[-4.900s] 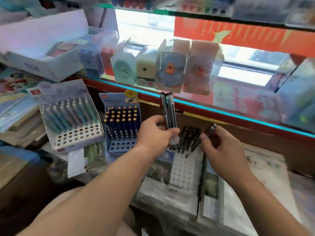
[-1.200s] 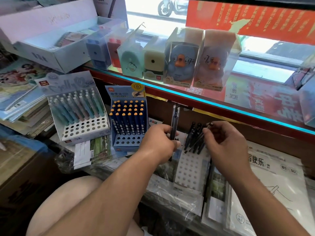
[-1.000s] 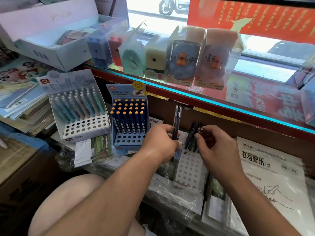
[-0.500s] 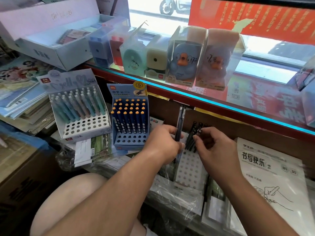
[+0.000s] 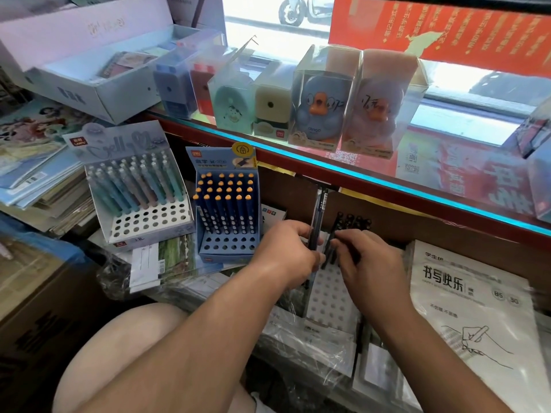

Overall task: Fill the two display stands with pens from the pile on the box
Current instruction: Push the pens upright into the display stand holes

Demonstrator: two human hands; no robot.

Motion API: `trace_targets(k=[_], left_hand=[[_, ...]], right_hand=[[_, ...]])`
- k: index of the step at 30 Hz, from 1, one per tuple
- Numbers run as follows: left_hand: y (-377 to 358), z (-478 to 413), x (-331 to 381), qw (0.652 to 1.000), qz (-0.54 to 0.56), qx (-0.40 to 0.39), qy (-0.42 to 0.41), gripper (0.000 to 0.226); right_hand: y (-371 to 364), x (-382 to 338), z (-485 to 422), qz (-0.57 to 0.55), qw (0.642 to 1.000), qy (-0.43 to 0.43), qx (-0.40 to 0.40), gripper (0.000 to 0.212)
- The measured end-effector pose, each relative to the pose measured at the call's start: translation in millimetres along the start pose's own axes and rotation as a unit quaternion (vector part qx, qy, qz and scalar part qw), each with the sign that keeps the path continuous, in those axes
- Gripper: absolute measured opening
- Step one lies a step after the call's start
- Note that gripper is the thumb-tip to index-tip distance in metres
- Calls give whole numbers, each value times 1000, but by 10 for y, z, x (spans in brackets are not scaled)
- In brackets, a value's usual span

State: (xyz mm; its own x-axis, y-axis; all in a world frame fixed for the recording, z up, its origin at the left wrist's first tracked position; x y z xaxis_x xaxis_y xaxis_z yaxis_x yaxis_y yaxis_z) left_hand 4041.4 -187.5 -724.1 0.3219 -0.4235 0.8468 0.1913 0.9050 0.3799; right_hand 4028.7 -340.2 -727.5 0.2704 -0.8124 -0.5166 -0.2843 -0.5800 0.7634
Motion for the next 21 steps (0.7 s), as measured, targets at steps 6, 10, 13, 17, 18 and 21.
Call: trace_targets(k=[6, 10, 13, 17, 18, 21], left_hand=[[-53, 27, 31, 997, -27, -71, -13, 24], [-150, 93, 108, 987, -57, -137, -55, 22], [-165, 100, 137, 987, -55, -133, -72, 19], [-166, 86, 140, 986, -65, -130, -79, 20], [-162, 77, 139, 987, -64, -122, -80, 21], [-108, 38, 113, 993, -42, -77, -75, 18]], right_hand=[[135, 45, 0, -175, 976, -130, 18, 16], [263, 50, -69, -309, 937, -162, 12, 13], [314, 62, -99, -377, 909, -174, -33, 14], [330, 107, -101, -382, 902, -186, -72, 13], [336, 123, -102, -379, 903, -191, -59, 11], [370, 187, -91, -346, 917, -199, 18, 4]])
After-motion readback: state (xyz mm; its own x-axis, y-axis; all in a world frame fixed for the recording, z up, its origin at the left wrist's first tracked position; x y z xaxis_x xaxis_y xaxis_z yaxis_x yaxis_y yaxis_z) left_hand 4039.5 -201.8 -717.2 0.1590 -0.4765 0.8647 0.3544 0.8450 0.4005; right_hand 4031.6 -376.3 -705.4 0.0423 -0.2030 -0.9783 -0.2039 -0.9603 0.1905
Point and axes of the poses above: each hand's wrist, its own z-axis away from the middle knuckle, its own y-axis out of the back of the hand, x = y × z, the point moved 5 cm from there along -z, towards the middle knuckle
